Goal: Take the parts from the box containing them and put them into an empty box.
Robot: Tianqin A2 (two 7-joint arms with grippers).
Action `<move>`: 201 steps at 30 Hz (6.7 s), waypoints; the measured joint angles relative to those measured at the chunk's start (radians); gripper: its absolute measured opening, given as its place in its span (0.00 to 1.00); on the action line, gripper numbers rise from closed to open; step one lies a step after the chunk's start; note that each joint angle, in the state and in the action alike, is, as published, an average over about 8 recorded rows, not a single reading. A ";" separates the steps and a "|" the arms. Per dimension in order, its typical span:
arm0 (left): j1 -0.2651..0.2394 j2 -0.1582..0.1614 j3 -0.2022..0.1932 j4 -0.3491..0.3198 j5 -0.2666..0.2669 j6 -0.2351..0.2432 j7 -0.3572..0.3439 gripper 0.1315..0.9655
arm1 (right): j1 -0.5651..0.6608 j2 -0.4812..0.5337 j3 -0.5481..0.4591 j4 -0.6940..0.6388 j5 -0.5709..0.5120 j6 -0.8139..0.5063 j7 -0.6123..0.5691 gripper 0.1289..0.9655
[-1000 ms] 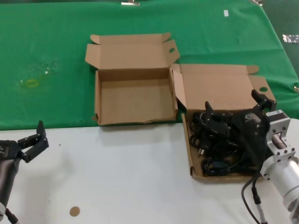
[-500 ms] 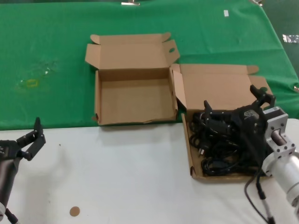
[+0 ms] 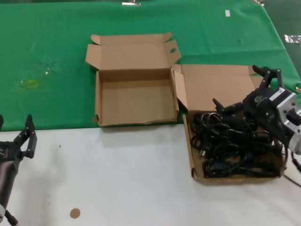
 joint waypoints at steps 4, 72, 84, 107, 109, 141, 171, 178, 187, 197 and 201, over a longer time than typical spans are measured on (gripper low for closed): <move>0.000 0.000 0.000 0.000 0.000 0.000 0.000 0.41 | 0.037 0.079 -0.018 -0.008 -0.028 -0.094 0.009 1.00; 0.000 0.000 0.000 0.000 0.000 0.000 0.000 0.02 | 0.627 0.111 -0.297 -0.481 -0.284 -0.871 -0.308 0.55; 0.000 0.000 0.000 0.000 0.000 0.000 0.000 0.02 | 0.602 0.130 -0.289 -0.441 -0.283 -0.875 -0.287 0.23; 0.000 0.000 0.000 0.000 0.000 0.000 0.000 0.02 | 0.690 0.092 -0.273 -0.370 -0.272 -0.896 -0.222 0.09; 0.000 0.000 0.000 0.000 0.000 0.000 0.000 0.02 | 0.713 0.063 -0.281 -0.374 -0.282 -0.885 -0.214 0.09; 0.000 0.000 0.000 0.000 0.000 0.000 0.000 0.02 | 0.894 -0.425 -0.439 -0.647 -0.474 -0.650 -0.157 0.09; 0.000 0.000 0.000 0.000 0.000 0.000 0.000 0.02 | 0.954 -0.482 -0.434 -0.891 -0.441 -0.593 -0.297 0.10; 0.000 0.000 0.000 0.000 0.000 0.000 0.000 0.02 | 0.953 -0.487 -0.433 -0.897 -0.435 -0.590 -0.307 0.12; 0.000 0.000 0.000 0.000 0.000 0.000 0.000 0.02 | 0.959 -0.495 -0.428 -0.906 -0.427 -0.579 -0.318 0.23; 0.000 0.000 0.000 0.000 0.000 0.000 0.000 0.02 | 0.952 -0.473 -0.419 -0.848 -0.427 -0.581 -0.280 0.45; 0.000 0.000 0.000 0.000 0.000 0.000 0.000 0.02 | 0.949 -0.467 -0.417 -0.833 -0.427 -0.581 -0.272 0.45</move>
